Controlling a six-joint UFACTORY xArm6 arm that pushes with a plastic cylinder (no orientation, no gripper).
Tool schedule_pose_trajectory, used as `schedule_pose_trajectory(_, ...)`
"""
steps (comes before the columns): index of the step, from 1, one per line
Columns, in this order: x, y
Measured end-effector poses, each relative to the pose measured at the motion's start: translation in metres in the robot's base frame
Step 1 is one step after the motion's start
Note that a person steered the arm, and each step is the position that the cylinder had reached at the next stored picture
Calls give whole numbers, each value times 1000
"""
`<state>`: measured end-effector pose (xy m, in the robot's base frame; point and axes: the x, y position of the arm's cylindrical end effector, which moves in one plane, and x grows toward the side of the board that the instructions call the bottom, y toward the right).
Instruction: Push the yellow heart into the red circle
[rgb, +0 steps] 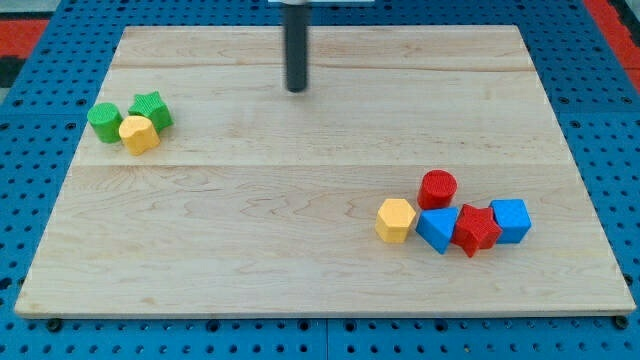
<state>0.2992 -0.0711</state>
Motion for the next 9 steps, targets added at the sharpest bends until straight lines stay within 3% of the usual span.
schedule_pose_trajectory(1,-6,-98)
schedule_pose_trajectory(2,13,-145)
schedule_pose_trajectory(7,118,-165)
schedule_pose_trajectory(9,186,-186)
